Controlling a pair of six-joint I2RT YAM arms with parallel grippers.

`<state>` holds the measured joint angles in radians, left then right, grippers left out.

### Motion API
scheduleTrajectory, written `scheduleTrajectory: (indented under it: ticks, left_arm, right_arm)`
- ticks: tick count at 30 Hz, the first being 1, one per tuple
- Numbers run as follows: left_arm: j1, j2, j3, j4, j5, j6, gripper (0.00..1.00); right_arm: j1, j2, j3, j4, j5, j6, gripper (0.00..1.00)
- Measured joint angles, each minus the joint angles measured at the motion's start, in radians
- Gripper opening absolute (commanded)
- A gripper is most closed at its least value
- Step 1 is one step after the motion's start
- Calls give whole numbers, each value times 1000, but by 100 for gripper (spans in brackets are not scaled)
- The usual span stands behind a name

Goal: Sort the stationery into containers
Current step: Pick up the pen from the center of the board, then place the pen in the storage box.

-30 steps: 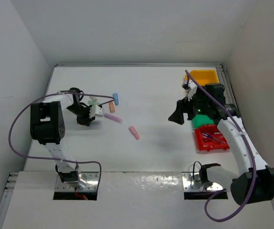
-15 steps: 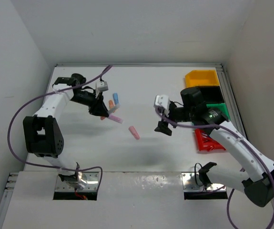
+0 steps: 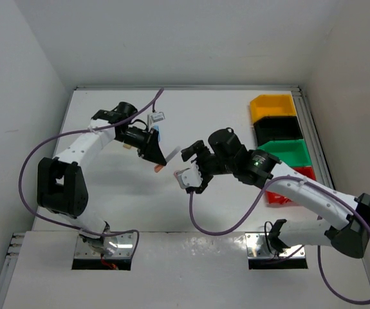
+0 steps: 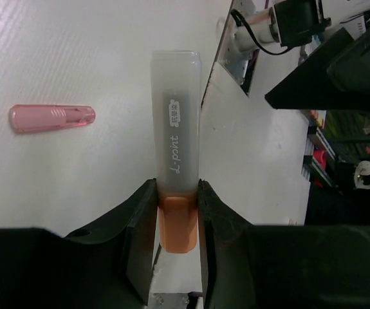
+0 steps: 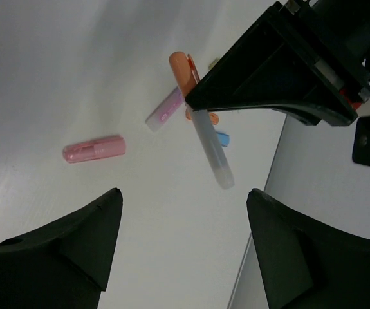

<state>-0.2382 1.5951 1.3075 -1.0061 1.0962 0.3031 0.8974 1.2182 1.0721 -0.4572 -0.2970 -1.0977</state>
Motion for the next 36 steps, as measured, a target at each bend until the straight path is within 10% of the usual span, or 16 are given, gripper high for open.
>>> scheduleTrajectory:
  ticks: [17, 20, 23, 26, 31, 36]
  left_arm:
    - [-101, -93, -24, 43, -45, -102, 1]
    - [-113, -97, -31, 44, -47, -98, 20]
    - [-115, -109, -42, 48, -42, -90, 68]
    - [-109, -144, -50, 88, -28, -103, 98]
    - [-67, -281, -70, 213, -94, -170, 100]
    - [-56, -418, -66, 335, -301, -209, 100]
  right_arm:
    - [29, 173, 17, 72, 31, -108, 45]
    - [33, 182, 23, 84, 31, -110, 22]
    - [37, 182, 30, 73, 30, -89, 0]
    - [33, 179, 31, 71, 32, -61, 0]
    - [-30, 80, 11, 3, 31, -10, 0]
    - [-363, -120, -54, -109, -20, -28, 0]
